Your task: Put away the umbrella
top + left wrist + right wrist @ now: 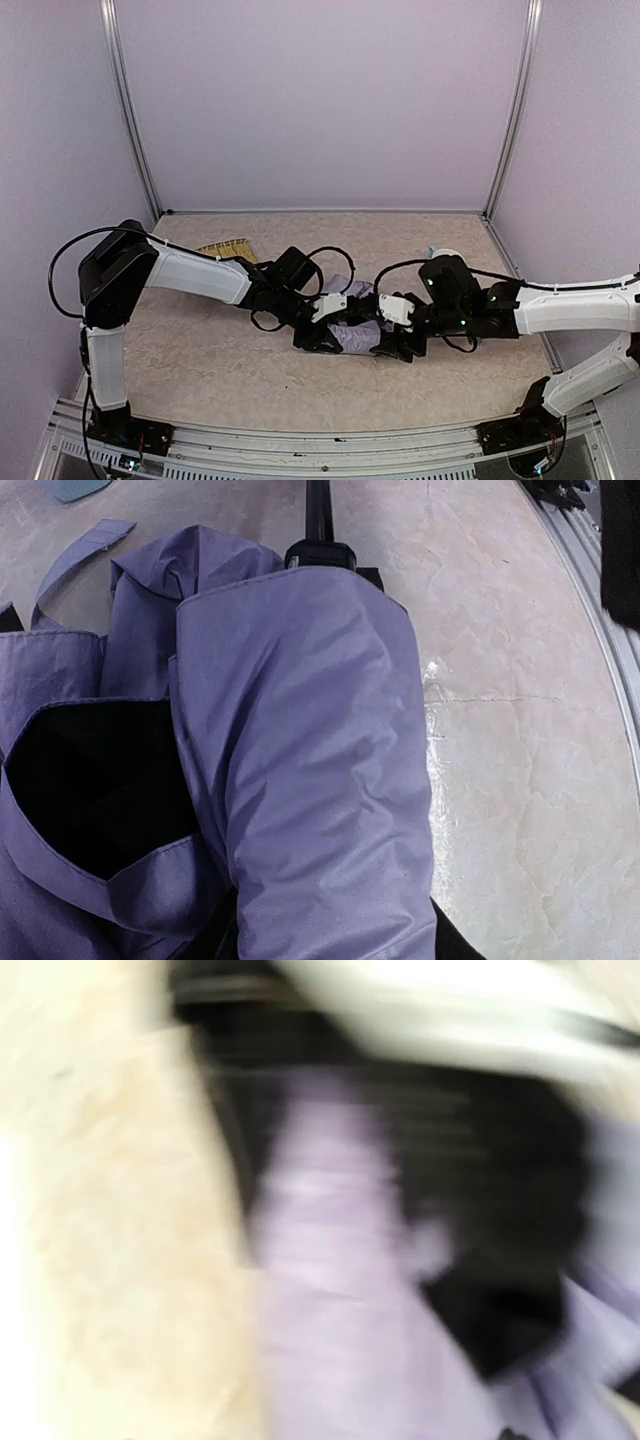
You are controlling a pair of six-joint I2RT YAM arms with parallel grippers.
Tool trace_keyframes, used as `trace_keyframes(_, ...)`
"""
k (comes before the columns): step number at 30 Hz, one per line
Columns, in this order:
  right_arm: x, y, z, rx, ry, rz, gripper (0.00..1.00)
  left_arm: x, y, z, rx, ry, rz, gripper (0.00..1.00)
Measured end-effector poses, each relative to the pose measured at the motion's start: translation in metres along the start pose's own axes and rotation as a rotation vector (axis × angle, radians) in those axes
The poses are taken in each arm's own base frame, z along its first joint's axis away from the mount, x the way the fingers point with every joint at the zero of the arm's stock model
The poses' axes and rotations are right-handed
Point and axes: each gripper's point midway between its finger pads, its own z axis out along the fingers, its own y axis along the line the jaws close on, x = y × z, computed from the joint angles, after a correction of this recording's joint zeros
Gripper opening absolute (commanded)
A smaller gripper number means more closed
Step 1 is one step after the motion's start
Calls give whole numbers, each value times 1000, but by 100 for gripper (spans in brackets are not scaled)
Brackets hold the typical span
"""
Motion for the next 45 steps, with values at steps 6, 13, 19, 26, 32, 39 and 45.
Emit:
trace_keyframes(6, 11, 29, 31, 75, 46, -312, 82, 2, 2, -1, 104, -24, -82, 19)
trace_keyframes(13, 47, 2, 76, 186, 234, -419, 70, 3, -1, -5, 172, -40, -118, 18)
trace_keyframes(19, 45, -6, 91, 226, 269, -413, 25, 10, 1, -8, 199, -35, -143, 44)
trace_keyframes(26, 39, 5, 93, 160, 236, -338, 13, 13, -1, -20, 160, -72, -187, 69)
trace_keyframes(32, 22, 22, 94, -22, 186, -223, 11, 23, -17, -67, -26, -227, -176, 77)
trace_keyframes(39, 45, 29, 94, -270, 290, -17, 11, 5, -34, -131, -289, -461, 58, 73)
trace_keyframes(45, 41, 40, 96, -464, 330, 98, 13, -9, -63, -118, -357, -412, 293, 77)
